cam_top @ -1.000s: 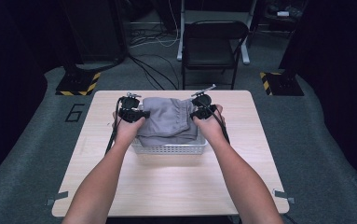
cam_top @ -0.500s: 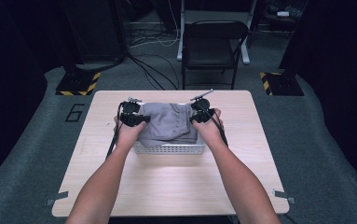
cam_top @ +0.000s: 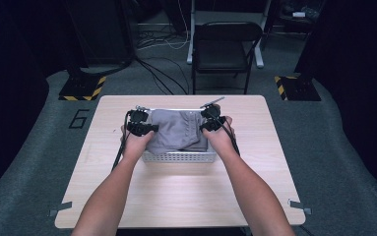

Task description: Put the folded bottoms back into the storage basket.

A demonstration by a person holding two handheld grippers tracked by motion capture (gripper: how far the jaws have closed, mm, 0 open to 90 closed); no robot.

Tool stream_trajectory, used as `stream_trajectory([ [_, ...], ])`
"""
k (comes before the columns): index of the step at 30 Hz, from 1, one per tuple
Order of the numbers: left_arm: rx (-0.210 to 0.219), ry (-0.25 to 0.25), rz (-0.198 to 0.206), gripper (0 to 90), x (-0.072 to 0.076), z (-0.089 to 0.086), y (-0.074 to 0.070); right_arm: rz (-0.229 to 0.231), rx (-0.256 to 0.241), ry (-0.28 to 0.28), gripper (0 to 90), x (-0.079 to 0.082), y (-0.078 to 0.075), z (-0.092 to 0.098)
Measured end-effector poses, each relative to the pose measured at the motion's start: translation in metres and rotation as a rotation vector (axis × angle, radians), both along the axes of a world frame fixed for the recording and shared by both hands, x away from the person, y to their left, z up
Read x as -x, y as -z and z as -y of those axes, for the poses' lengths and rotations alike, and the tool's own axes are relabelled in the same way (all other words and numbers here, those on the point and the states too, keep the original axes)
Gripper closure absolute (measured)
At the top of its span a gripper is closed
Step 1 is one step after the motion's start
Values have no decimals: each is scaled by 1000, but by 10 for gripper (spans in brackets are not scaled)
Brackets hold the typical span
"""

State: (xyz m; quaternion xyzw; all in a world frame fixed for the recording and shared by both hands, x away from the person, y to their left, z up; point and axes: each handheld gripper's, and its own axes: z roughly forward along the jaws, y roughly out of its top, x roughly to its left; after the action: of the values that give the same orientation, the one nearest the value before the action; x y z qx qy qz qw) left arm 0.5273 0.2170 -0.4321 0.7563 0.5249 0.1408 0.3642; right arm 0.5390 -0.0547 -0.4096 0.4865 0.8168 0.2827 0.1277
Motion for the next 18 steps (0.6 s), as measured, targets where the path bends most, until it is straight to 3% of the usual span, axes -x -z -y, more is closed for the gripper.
stream_trajectory([
  [6,-20,19,-6,769,0,0,0,-4,5,-2,853,0,3,-1],
  [10,-13,0,-11,768,0,3,3,-8,3,0,853,0,6,-2],
  [11,-31,21,-15,768,0,2,4,-8,1,1,853,0,6,-2],
  [18,-56,16,-25,765,-2,5,7,-17,7,4,853,0,15,-4],
])
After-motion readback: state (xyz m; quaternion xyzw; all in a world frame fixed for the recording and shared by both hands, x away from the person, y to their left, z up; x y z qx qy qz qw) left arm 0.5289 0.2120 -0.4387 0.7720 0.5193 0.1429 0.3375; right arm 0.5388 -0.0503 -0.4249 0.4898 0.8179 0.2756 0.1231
